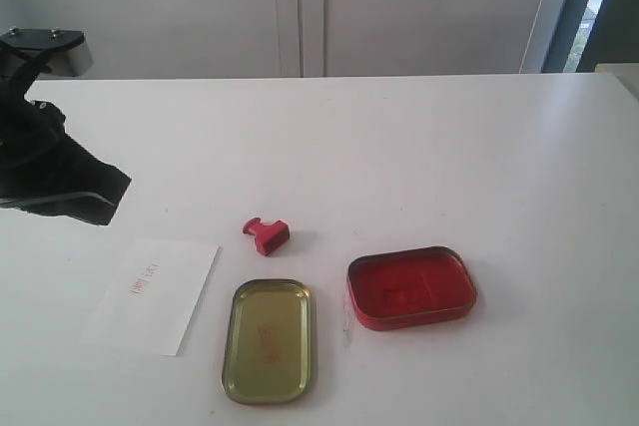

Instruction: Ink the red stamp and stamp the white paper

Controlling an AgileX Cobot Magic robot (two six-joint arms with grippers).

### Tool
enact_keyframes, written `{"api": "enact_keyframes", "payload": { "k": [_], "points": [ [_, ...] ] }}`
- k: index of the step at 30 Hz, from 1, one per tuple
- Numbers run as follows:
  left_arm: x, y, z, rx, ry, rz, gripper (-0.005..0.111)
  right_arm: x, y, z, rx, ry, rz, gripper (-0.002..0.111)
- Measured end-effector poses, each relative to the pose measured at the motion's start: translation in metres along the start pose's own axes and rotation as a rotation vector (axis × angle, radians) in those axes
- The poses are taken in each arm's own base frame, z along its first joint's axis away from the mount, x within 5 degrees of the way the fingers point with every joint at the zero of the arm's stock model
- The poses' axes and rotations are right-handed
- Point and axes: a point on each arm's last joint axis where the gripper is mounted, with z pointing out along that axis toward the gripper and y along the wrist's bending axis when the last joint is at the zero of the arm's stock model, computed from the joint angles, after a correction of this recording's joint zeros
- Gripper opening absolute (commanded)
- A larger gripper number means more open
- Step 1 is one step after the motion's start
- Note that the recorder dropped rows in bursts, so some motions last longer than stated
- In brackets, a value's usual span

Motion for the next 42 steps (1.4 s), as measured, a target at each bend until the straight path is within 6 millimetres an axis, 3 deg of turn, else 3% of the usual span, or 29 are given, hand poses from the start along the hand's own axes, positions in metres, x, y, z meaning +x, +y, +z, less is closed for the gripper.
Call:
{"api": "enact_keyframes", "payload": {
  "k": [32, 42],
  "points": [
    [-0.001, 0.0, 0.0, -0.005, -0.008, 0.024, 0.0, 0.0, 0.0, 0.0, 0.0, 0.0, 0.0, 0.0],
    [0.004, 0.015, -0.034, -0.067, -0.129, -0.011, 0.0, 0.0, 0.0, 0.0, 0.0, 0.0, 0.0, 0.0]
  ]
}}
